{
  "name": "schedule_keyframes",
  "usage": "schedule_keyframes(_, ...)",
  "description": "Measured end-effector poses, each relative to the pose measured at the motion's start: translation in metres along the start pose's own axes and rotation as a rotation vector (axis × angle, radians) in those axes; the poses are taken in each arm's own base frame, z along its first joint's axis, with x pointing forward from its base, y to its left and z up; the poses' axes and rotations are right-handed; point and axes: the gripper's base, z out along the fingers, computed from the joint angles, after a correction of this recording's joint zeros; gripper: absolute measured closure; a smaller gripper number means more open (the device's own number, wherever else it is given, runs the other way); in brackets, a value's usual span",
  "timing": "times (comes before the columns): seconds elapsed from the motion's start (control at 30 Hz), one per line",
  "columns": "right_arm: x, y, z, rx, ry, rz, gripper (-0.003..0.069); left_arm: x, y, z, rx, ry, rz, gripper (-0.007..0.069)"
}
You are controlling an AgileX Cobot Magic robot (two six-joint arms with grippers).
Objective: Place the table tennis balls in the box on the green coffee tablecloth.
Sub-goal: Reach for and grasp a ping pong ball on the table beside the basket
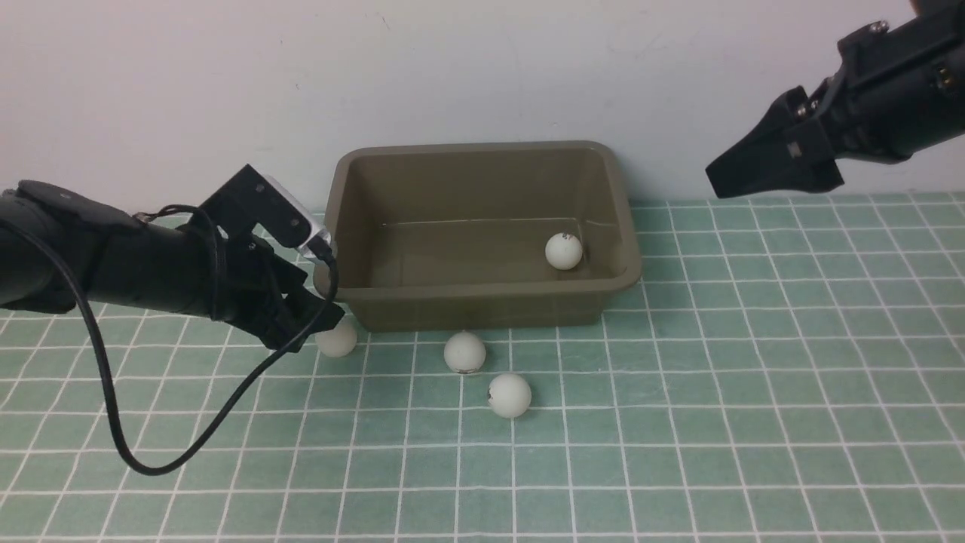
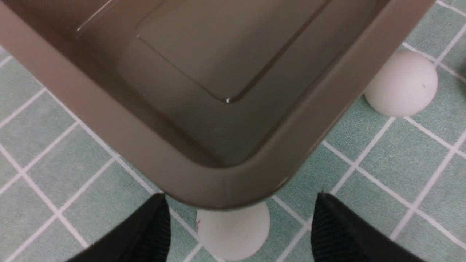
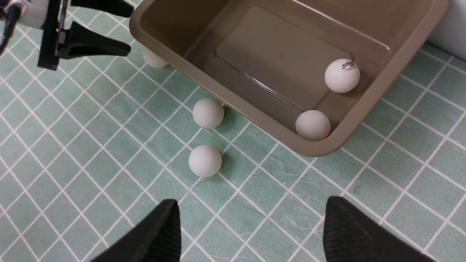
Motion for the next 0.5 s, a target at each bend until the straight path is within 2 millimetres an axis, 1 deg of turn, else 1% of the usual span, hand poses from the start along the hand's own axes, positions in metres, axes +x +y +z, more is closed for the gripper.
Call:
schedule_keyframes(0.27,0.0,0.0,0.0,0.0,0.0,-0.003,0.0186,0.017,0.005,0.026,0.004,0.014,-0.005,0.0163)
schedule_keyframes(0.37,0.0,0.0,0.0,-0.001,0.001,-0.011,0.0186,0.021,0.006,0.032,0.001,0.006,-0.007,0.0163)
schedule_keyframes(0.5,0.0,0.0,0.0,0.0,0.0,-0.02,0.0186,0.022,0.01,0.035,-0.029,-0.014,-0.008,0.0163)
